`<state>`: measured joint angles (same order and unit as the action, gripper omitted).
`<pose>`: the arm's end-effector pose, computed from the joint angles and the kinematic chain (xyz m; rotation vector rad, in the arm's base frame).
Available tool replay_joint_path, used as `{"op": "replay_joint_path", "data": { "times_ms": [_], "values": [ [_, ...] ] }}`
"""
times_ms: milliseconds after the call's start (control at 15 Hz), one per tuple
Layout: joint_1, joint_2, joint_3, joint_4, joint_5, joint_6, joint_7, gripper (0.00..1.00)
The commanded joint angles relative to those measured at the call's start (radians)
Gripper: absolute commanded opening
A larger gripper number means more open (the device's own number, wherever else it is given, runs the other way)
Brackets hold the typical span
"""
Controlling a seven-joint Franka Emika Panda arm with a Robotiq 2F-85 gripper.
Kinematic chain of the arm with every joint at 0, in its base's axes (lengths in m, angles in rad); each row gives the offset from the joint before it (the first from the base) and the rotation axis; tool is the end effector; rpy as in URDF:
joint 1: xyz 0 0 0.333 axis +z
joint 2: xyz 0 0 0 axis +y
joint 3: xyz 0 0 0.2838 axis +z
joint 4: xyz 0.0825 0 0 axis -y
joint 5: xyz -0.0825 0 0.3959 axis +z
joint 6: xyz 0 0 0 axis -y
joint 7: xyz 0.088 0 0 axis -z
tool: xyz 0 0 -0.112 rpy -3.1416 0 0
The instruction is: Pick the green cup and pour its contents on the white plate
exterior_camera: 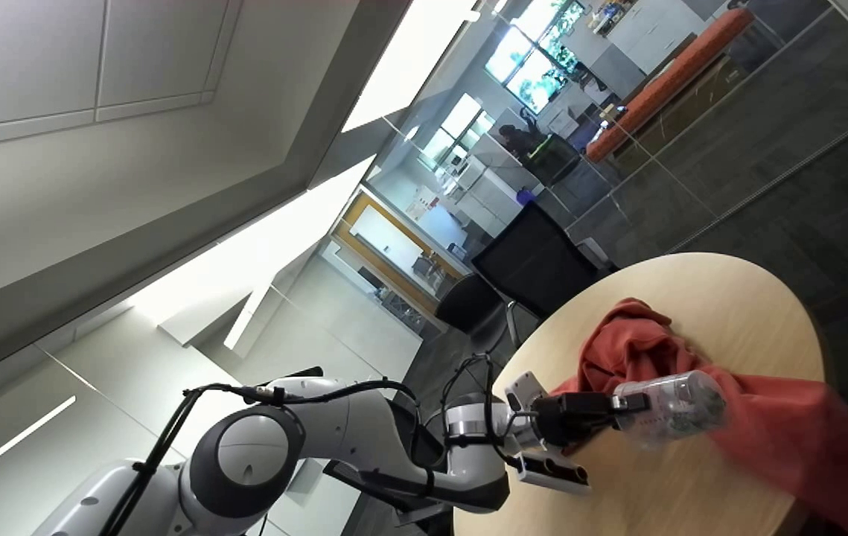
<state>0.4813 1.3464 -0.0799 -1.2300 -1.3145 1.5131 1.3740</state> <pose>0.5968 0.1382 -0.0486 1.5963 -0.1227 0.4573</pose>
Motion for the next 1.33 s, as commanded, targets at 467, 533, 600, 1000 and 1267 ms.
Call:
{"op": "replay_joint_path", "data": {
  "times_ms": [467,533,600,1000,1267],
  "values": [
    [-0.004,0.108,0.012,0.142,-0.076,-0.140,-0.178,0.01],
    [-0.003,0.117,0.011,0.152,-0.082,-0.148,-0.194,0.01],
    [-0.002,0.124,0.010,0.161,-0.086,-0.154,-0.207,0.01],
    [0.002,0.120,0.011,0.156,-0.114,-0.204,-0.269,0.01],
    [0.005,0.120,0.012,0.155,-0.136,-0.250,-0.308,0.01]
  ]
}}
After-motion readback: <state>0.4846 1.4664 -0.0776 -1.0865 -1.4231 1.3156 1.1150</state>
